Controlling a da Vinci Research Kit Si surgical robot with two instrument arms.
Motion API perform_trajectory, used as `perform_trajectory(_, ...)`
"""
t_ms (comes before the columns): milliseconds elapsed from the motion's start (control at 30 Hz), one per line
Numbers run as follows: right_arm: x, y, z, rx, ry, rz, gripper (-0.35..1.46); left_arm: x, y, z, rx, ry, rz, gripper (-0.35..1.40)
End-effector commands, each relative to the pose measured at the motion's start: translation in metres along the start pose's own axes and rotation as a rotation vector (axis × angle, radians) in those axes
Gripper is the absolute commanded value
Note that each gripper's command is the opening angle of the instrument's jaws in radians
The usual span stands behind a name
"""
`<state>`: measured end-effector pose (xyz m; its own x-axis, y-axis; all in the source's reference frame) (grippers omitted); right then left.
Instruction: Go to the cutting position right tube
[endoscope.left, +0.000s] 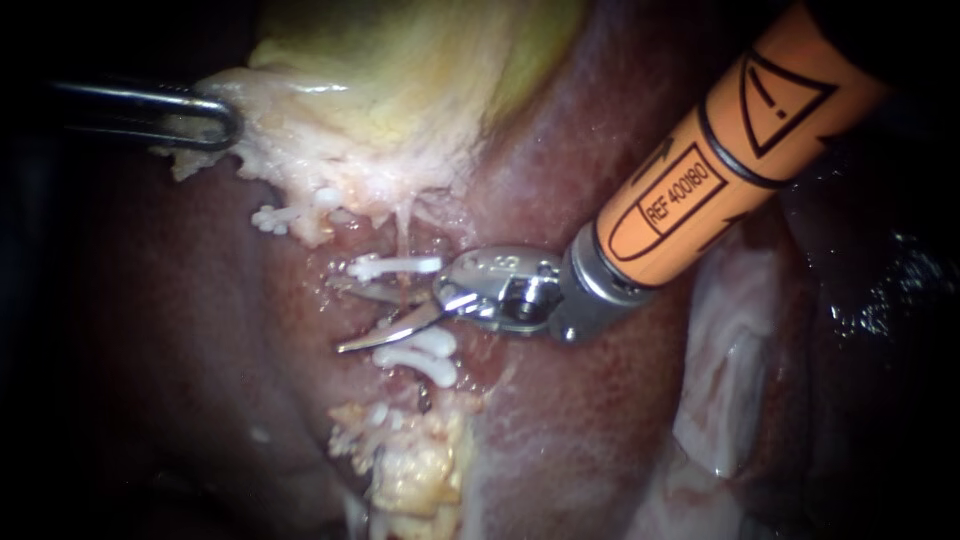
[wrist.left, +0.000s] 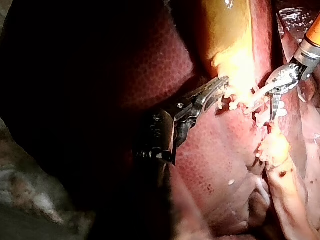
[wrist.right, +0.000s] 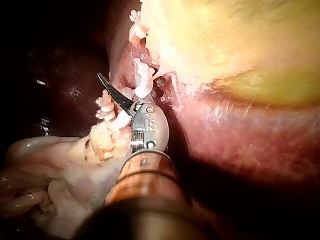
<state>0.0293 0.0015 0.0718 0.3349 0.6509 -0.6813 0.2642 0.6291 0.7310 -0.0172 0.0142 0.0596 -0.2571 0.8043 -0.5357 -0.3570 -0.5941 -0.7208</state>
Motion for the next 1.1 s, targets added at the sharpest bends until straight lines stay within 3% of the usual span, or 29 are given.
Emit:
perform_trajectory(33, 0.0, 0.0001, 0.0001, 0.001, 0.005, 0.0, 1.28, 0.0, 0.0, 0.0, 0.0, 0.0, 0.0, -0.35)
perform_trajectory(333, 0.0002, -0.0002, 0.0001, 0.004, 0.011, 0.0, 1.28, 0.0, 0.0, 0.0, 0.0, 0.0, 0.0, -0.35)
perform_trajectory(867, 0.0025, -0.0042, 0.0001, 0.031, 0.013, 0.007, 1.25, 0.0, 0.0, -0.0001, -0.001, 0.0, 0.0, -0.35)
perform_trajectory(1100, 0.0031, -0.0046, 0.0, 0.033, 0.015, 0.01, 1.2, 0.0, -0.0001, -0.0001, -0.001, 0.0, 0.0, -0.35)
